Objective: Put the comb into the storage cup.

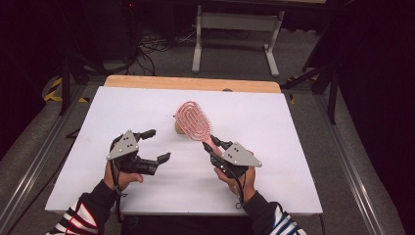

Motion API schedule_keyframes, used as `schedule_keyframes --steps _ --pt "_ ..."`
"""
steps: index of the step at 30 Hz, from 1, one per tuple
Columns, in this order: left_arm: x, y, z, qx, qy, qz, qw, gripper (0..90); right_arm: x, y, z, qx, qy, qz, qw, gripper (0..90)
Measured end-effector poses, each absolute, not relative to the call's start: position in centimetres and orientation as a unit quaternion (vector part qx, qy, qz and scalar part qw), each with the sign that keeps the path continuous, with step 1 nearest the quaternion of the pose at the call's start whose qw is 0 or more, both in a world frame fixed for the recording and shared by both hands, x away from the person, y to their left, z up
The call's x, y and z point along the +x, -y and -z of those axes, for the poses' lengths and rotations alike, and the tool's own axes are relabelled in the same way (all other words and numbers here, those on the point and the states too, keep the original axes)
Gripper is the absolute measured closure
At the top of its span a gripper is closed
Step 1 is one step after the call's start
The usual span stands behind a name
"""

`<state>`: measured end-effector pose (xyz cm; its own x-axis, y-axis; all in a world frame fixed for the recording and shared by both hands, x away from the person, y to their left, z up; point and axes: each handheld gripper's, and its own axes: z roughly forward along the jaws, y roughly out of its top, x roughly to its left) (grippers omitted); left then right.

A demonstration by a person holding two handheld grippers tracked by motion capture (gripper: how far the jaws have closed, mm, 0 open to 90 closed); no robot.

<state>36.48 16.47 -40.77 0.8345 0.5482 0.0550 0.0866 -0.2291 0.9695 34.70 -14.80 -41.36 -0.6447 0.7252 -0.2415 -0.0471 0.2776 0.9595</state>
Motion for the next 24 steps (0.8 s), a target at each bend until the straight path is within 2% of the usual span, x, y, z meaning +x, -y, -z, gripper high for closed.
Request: schedule_keyframes --steps 16,24 --pt "37.5 -13.6 39.4 0.744 -0.218 -0.167 0.609 13.6 34.3 13.8 42.5 0.225 -0.734 -0.538 0.348 69.8" --pt "37.9 -12.7 39.4 0.734 -0.230 -0.141 0.623 18.0 33.8 13.0 42.9 0.211 -0.742 -0.528 0.355 69.8"
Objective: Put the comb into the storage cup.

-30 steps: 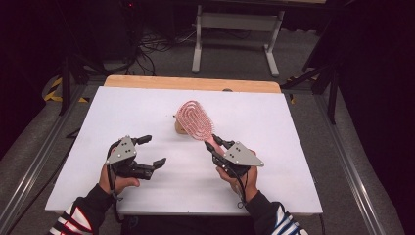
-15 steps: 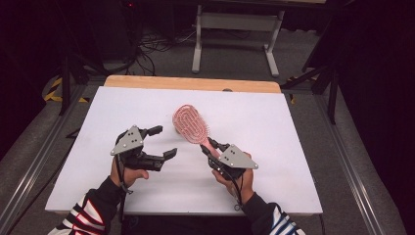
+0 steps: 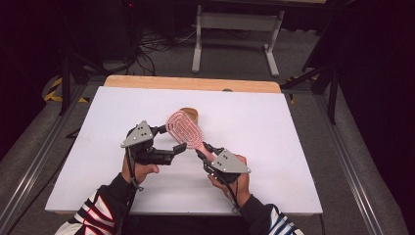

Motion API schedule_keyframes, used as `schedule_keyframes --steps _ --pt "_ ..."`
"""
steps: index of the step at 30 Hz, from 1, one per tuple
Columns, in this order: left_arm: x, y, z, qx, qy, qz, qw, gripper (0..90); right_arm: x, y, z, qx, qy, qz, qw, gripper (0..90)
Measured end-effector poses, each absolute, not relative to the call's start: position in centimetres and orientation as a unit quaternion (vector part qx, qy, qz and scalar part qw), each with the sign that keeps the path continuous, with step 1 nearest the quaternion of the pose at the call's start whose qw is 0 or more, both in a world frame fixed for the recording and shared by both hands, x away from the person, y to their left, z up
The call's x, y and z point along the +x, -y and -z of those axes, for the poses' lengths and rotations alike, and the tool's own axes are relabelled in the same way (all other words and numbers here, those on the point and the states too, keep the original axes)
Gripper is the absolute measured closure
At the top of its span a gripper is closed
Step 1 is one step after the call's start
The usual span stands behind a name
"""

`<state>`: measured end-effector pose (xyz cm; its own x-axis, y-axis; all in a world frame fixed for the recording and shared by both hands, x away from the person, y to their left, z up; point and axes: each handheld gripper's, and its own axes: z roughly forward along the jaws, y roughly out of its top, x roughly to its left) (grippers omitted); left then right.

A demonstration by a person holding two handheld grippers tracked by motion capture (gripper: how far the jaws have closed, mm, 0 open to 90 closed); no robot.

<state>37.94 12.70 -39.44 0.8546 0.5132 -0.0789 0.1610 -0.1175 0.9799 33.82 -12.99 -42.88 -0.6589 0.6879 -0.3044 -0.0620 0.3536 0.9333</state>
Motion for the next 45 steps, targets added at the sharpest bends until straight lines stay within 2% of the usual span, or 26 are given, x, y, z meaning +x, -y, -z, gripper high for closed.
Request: schedule_keyframes --steps 8,10,12,18,20,27,33,40,43,45 --pt "38.0 -11.6 39.4 0.727 -0.239 -0.134 0.629 26.5 33.3 12.2 43.3 0.193 -0.751 -0.515 0.365 69.8" --pt "38.0 -11.4 39.4 0.728 -0.244 -0.148 0.624 27.8 33.2 12.0 43.3 0.192 -0.751 -0.513 0.368 69.8" --pt "37.9 -11.3 39.3 0.727 -0.249 -0.158 0.620 30.7 33.1 11.8 43.4 0.190 -0.750 -0.510 0.376 69.8" --pt "38.1 -11.2 39.2 0.722 -0.235 -0.137 0.637 42.4 33.1 12.0 43.4 0.199 -0.742 -0.507 0.391 69.9" --pt "38.0 -11.1 39.1 0.721 -0.224 -0.127 0.643 49.0 33.2 11.9 43.4 0.202 -0.742 -0.504 0.394 70.0" --pt "37.5 -10.7 39.0 0.725 -0.210 -0.127 0.643 57.0 33.4 11.7 43.8 0.205 -0.748 -0.490 0.399 69.8" --pt "37.1 -10.1 38.5 0.735 -0.188 -0.133 0.637 61.8 33.7 11.7 44.0 0.211 -0.748 -0.488 0.397 69.6" --pt "36.8 -9.7 38.1 0.739 -0.177 -0.143 0.634 62.9 33.7 12.0 43.8 0.215 -0.744 -0.496 0.392 69.1" --pt "36.8 -9.8 37.8 0.740 -0.175 -0.154 0.631 63.0 33.6 12.2 43.7 0.215 -0.743 -0.502 0.387 61.8" --pt "36.8 -9.9 37.8 0.740 -0.176 -0.153 0.631 63.0 33.5 12.3 43.5 0.214 -0.741 -0.506 0.386 63.2"
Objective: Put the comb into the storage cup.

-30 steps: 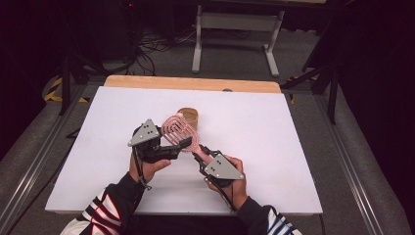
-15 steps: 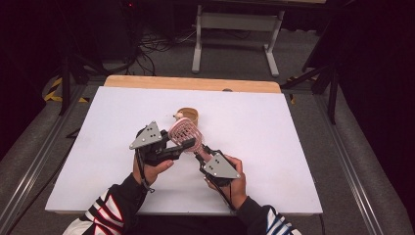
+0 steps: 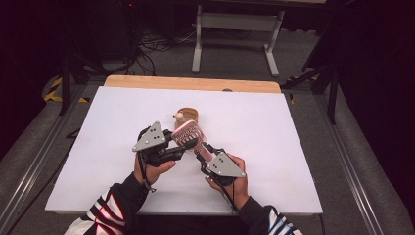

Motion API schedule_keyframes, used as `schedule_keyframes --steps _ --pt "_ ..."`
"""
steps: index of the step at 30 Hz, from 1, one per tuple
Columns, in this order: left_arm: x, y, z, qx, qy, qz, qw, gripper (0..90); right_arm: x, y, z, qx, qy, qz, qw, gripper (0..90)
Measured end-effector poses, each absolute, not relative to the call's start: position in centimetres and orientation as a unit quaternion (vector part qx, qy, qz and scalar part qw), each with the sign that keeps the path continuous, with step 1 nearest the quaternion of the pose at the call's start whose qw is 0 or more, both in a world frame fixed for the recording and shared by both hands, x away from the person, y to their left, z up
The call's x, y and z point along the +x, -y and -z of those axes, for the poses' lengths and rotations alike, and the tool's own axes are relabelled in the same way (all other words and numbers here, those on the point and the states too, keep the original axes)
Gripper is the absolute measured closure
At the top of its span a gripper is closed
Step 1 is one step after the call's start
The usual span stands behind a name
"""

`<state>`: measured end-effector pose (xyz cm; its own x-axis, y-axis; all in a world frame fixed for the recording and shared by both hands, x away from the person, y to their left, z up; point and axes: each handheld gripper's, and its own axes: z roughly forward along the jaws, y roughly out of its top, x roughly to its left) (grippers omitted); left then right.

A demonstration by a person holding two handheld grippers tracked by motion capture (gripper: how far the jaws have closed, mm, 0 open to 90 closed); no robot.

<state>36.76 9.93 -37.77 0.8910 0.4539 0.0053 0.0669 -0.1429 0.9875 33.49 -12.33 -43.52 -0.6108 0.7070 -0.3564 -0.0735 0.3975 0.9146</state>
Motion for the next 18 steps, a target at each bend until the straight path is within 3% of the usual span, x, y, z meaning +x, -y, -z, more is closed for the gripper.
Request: schedule_keyframes --steps 18 --pt "37.0 -12.9 37.4 0.735 -0.202 -0.193 0.618 63.0 33.4 15.2 41.7 0.220 -0.719 -0.527 0.397 32.6"
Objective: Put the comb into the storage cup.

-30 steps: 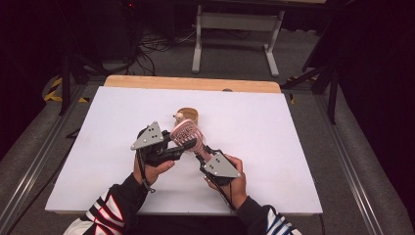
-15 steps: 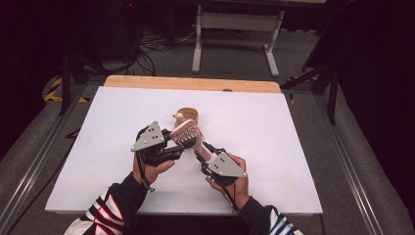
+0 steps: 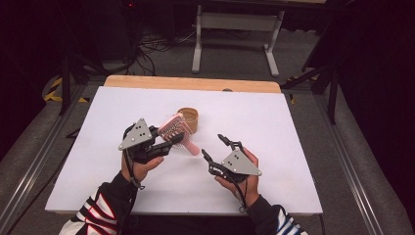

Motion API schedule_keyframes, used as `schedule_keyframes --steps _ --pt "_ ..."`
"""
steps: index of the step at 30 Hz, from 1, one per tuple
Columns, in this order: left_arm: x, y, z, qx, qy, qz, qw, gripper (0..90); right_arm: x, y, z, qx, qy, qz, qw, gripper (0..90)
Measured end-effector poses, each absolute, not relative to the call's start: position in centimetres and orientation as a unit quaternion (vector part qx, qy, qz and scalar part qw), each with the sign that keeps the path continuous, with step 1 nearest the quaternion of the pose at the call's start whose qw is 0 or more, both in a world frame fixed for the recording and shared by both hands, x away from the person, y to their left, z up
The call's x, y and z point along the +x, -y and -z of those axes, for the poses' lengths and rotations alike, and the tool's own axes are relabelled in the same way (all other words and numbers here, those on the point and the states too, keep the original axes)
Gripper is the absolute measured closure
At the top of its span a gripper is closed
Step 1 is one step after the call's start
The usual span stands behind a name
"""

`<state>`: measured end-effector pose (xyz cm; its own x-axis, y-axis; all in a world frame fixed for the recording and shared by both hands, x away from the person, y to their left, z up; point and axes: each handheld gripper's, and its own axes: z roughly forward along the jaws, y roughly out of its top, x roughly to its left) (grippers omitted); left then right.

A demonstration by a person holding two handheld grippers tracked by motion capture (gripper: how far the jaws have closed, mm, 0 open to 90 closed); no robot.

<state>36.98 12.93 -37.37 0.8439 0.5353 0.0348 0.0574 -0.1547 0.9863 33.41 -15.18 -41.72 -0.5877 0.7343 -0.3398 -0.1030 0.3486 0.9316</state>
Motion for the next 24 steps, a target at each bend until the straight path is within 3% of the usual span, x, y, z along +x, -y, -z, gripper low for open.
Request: schedule_keyframes --steps 24 --pt "37.0 -16.5 37.2 0.720 -0.230 -0.224 0.615 63.0 33.7 18.4 41.6 0.243 -0.712 -0.521 0.404 19.5"
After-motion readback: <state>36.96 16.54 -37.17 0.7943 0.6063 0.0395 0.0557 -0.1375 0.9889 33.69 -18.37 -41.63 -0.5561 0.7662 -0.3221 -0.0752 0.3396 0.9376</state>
